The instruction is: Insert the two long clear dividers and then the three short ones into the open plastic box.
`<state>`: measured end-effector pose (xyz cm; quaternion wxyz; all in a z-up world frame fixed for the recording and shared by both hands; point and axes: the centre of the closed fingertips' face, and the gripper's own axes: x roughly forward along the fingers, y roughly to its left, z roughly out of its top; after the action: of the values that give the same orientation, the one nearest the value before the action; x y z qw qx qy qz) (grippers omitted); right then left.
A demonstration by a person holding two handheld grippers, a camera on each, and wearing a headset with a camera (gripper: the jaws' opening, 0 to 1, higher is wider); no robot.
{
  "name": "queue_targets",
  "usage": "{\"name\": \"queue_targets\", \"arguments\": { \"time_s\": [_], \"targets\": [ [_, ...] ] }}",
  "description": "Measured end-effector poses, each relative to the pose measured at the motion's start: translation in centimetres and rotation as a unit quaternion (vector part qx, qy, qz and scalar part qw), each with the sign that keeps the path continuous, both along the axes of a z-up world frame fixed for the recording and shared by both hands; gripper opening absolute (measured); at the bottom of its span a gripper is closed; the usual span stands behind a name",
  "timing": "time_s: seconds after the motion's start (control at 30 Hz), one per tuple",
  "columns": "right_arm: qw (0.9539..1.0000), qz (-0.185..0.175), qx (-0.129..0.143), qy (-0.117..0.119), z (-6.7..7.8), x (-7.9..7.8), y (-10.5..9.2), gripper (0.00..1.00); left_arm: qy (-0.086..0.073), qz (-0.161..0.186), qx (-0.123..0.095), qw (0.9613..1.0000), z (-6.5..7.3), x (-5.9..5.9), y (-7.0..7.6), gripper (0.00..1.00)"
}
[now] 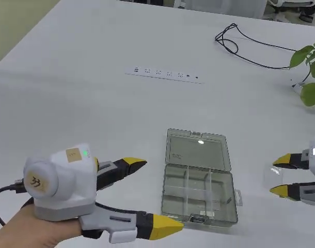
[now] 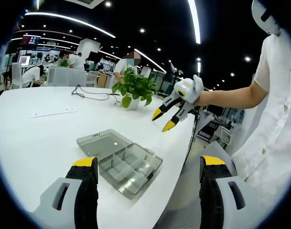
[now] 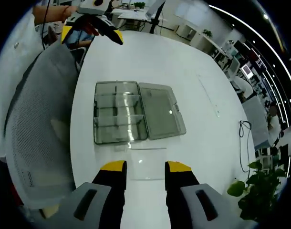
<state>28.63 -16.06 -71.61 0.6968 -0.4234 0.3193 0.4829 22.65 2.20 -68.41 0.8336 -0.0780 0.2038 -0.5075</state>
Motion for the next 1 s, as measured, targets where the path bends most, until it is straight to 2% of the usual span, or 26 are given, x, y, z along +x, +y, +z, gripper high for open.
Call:
{"name": "queue_targets", "arguments": {
  "time_s": [0.13,0.2,0.23,0.3,0.4,0.5,0.57,0.63,0.7,0.8,0.87,1.0],
  "targets": [
    [0.9996,0.003,0.02,-0.018,2.0,-0.6,2.3,0.32,0.002,0.009,-0.007,0.9999,0.7,0.4,-0.1,0.87],
    [0.999,0.009,0.026,-0.034,3.1,-0.9,3.7,0.32,0.004,0.016,-0.019,0.9997,1.4,0.7,-0.3,0.84],
    [0.9986,0.011,0.031,-0.04,3.6,-1.2,4.5,0.33,0.012,0.024,-0.028,0.9992,1.8,0.9,-0.4,0.84],
    [0.9978,0.016,0.042,-0.049,4.3,-1.6,5.5,0.33,0.008,0.025,-0.047,0.9985,2.7,1.1,-0.8,0.82],
    [0.9967,0.021,0.053,-0.058,5.2,-2.4,7.0,0.33,0.017,0.031,-0.053,0.998,3.3,1.5,-1.2,0.79],
    [0.9955,0.033,0.048,-0.075,5.8,-3.2,8.4,0.33,0.025,0.036,-0.063,0.997,3.8,1.7,-1.6,0.74],
    [0.9949,0.037,0.044,-0.082,6.0,-3.7,9.1,0.33,0.046,0.038,-0.072,0.9956,4.0,1.6,-2.0,0.72],
    [0.9943,0.044,0.04,-0.088,6.0,-4.1,9.6,0.33,0.045,0.038,-0.081,0.995,4.3,1.6,-2.2,0.7],
    [0.9936,0.05,0.038,-0.093,6.0,-4.5,10.2,0.33,0.074,0.039,-0.085,0.9929,4.1,1.4,-2.4,0.67],
    [0.9922,0.061,0.027,-0.105,6.1,-5.0,11.0,0.33,0.083,0.037,-0.088,0.992,4.1,1.3,-2.8,0.61],
    [0.9916,0.067,0.024,-0.108,6.1,-5.4,11.5,0.33,0.088,0.03,-0.096,0.991,4.4,1.0,-3.2,0.54],
    [0.9906,0.073,0.023,-0.113,6.4,-5.8,12.3,0.33,0.108,0.027,-0.105,0.9882,4.4,0.7,-4.0,0.46]
  ]
}}
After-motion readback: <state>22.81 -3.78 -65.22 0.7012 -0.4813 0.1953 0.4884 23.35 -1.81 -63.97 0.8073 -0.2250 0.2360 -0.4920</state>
